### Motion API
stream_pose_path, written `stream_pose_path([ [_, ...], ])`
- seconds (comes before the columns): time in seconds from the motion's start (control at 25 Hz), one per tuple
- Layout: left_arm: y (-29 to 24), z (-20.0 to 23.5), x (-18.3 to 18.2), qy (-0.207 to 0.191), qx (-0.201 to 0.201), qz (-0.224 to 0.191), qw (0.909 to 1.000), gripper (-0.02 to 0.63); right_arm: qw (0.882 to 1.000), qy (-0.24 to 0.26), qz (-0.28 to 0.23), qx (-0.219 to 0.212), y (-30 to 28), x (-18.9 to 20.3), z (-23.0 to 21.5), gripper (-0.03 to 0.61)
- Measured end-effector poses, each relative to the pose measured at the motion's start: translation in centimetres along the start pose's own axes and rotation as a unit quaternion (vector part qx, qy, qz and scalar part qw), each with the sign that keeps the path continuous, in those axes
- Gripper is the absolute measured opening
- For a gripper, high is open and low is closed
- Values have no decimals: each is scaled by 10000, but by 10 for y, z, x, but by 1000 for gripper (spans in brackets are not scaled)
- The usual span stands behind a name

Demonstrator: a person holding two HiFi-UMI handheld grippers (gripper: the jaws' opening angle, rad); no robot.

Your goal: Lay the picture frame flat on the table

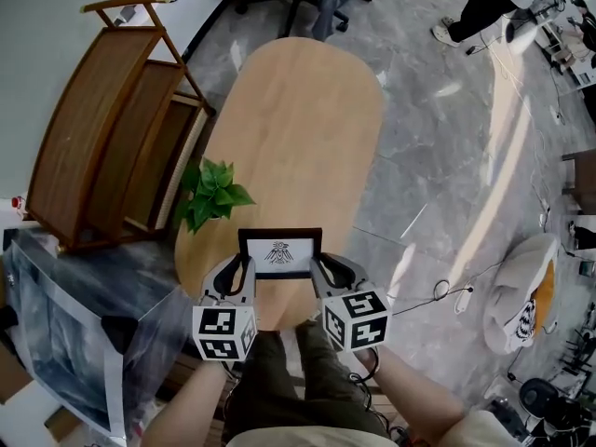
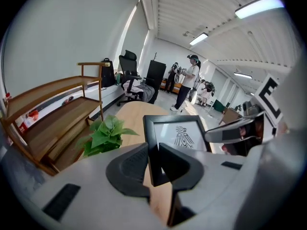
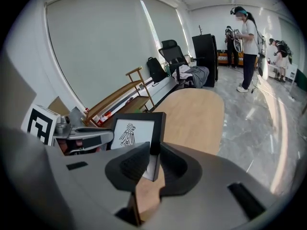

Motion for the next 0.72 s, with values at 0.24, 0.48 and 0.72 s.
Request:
stream_pose_path([
  [0.24, -36, 23, 49, 283, -37, 463, 9985, 71, 9989, -95, 452, -68, -51, 37, -9, 51],
  [0.48, -65, 50, 99, 570, -141, 705, 9958, 71, 9967, -46, 800, -157, -102, 73, -13, 51],
  [0.72, -89, 79, 143, 821, -169, 892, 9925, 71, 9930, 143, 1128, -304, -155, 104, -13, 51],
])
Point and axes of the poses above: the fingertips, and each gripper's own axes: y backward along the fingers, z to its left, x out of its underside, the point moved 5 cm from there along y, backward along the fingers
